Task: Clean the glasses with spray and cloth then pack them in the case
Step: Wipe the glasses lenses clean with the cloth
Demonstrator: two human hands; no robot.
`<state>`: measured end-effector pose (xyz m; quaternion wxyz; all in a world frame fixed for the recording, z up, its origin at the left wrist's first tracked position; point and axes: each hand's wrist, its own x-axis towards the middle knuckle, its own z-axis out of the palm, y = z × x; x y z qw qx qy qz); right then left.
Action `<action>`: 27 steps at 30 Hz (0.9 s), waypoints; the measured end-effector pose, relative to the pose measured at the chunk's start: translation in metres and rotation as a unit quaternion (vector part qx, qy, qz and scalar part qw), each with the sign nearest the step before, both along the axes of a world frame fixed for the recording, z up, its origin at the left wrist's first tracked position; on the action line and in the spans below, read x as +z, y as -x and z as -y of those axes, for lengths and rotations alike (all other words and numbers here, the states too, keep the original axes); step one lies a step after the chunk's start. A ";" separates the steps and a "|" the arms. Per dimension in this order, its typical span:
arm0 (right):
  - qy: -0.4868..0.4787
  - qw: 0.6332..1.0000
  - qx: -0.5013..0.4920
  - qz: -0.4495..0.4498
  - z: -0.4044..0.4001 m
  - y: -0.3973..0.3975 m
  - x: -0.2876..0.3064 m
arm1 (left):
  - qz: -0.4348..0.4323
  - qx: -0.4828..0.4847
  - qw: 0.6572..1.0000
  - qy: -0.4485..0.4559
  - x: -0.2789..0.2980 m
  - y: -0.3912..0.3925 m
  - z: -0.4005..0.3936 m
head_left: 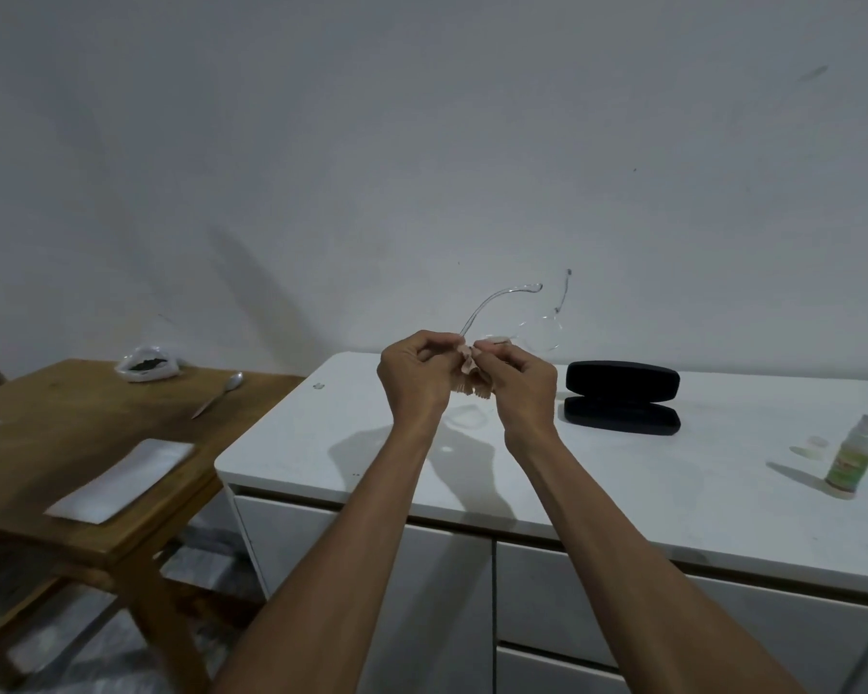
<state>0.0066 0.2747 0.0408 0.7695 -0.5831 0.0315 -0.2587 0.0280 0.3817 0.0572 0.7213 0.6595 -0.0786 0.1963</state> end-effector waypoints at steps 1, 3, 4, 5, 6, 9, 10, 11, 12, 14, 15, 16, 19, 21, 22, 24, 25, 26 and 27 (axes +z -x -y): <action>0.020 1.000 0.010 -0.003 0.002 0.002 -0.001 | -0.005 -0.001 1.000 -0.002 -0.001 -0.001 -0.001; 0.054 0.998 0.020 -0.009 0.006 0.007 -0.005 | -0.011 -0.003 1.000 0.003 -0.002 -0.002 -0.005; 0.062 0.998 0.015 -0.012 0.008 0.009 -0.007 | -0.015 -0.004 1.000 0.009 -0.002 -0.002 -0.006; 0.069 0.998 0.005 -0.012 0.009 0.011 -0.008 | -0.017 -0.005 1.000 0.013 -0.002 -0.001 -0.007; 0.073 0.997 -0.008 -0.011 0.010 0.012 -0.010 | -0.017 -0.004 1.000 0.011 -0.001 0.000 -0.007; 0.063 0.995 -0.070 -0.009 0.008 0.011 -0.015 | -0.006 -0.010 1.000 -0.006 0.002 0.005 -0.006; 0.049 0.994 -0.096 -0.010 0.006 0.010 -0.015 | 0.000 -0.015 1.000 -0.011 0.003 0.005 -0.006; 0.031 0.992 -0.120 -0.009 0.003 0.009 -0.014 | 0.005 -0.019 1.000 -0.016 0.002 0.006 -0.004; 0.013 0.990 -0.140 -0.006 0.000 0.008 -0.012 | 0.010 -0.021 1.000 -0.020 0.002 0.006 -0.003; -0.018 0.986 -0.168 0.006 -0.006 0.007 -0.007 | 0.017 -0.025 0.999 -0.026 0.001 0.008 0.002; -0.039 0.984 -0.174 0.013 -0.008 0.006 -0.005 | 0.021 -0.030 0.999 -0.023 0.001 0.010 0.004; -0.063 0.982 -0.175 0.017 -0.011 0.004 -0.003 | 0.024 -0.036 0.999 -0.017 0.002 0.013 0.007; -0.127 0.978 -0.166 0.025 -0.014 -0.002 0.000 | 0.029 -0.043 0.999 -0.006 0.001 0.015 0.014; -0.171 0.974 -0.147 0.027 -0.014 -0.006 0.002 | 0.027 -0.038 0.999 -0.005 0.001 0.014 0.015; -0.190 0.972 -0.134 0.027 -0.014 -0.008 0.003 | 0.027 -0.034 0.999 -0.007 0.002 0.013 0.016; -0.208 0.973 -0.096 0.033 -0.015 -0.010 0.004 | 0.027 -0.022 0.999 -0.016 0.003 0.011 0.016; -0.211 0.974 -0.075 0.039 -0.016 -0.009 0.005 | 0.028 -0.019 0.999 -0.018 0.004 0.010 0.015; -0.209 0.975 -0.056 0.040 -0.016 -0.008 0.005 | 0.030 -0.020 0.999 -0.018 0.005 0.009 0.014; -0.200 0.978 -0.041 0.039 -0.014 -0.007 0.006 | 0.032 -0.021 0.999 -0.019 0.005 0.007 0.012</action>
